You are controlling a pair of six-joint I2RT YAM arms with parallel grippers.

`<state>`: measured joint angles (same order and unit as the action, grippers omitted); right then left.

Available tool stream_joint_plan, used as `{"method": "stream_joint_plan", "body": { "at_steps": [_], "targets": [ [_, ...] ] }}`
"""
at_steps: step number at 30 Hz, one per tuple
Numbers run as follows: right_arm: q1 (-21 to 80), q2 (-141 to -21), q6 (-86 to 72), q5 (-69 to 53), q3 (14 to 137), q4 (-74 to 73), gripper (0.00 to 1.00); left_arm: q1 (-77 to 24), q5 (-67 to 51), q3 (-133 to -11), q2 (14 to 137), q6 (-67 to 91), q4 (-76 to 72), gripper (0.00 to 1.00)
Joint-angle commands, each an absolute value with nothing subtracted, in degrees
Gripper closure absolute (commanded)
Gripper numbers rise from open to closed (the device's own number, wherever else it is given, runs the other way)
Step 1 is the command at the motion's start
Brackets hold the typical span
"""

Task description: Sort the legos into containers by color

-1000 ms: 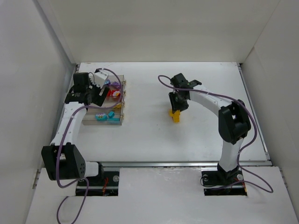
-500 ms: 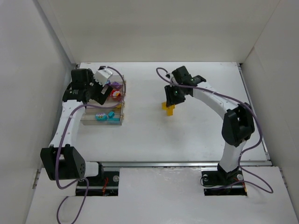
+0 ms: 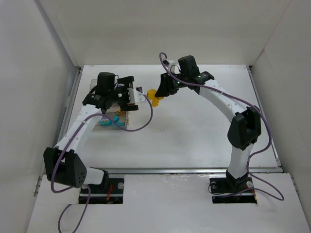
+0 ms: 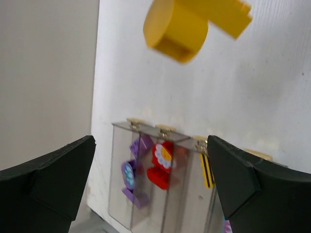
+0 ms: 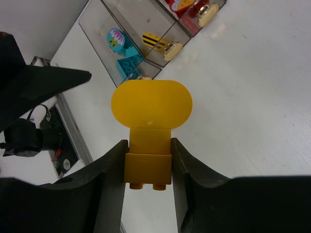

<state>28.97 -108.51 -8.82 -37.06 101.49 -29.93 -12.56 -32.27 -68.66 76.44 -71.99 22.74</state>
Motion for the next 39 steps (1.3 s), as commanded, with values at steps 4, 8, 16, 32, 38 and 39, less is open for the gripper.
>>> {"method": "stream_joint_plan", "body": {
  "at_steps": [4,8,16,32,38,39],
  "targets": [
    [29.4,-109.7,-10.0,-40.7,104.3,-24.9,1.0,-16.5,-34.6,-67.9,77.7,-85.4,16.5,0.09],
    [29.9,-109.7,-10.5,-40.7,103.8,-24.4,1.0,-19.7,-31.3,-67.4,78.8,-94.1,17.8,0.22],
    [31.6,-110.2,-11.7,-41.3,103.3,-22.1,1.0,-22.7,-28.9,-65.3,79.5,-98.1,15.2,0.19],
    [32.7,-110.2,-13.4,-43.0,100.9,-18.8,1.0,-24.3,-27.3,-64.7,78.7,-96.1,14.1,0.7],
    [32.7,-110.2,-13.4,-43.5,100.4,-18.8,1.0,-24.3,-26.6,-62.9,76.8,-94.4,13.4,1.0],
    [32.7,-109.7,-13.4,-43.5,99.8,-18.8,1.0,-24.3,-25.8,-62.9,76.8,-93.9,13.4,1.0]
  ]
}}
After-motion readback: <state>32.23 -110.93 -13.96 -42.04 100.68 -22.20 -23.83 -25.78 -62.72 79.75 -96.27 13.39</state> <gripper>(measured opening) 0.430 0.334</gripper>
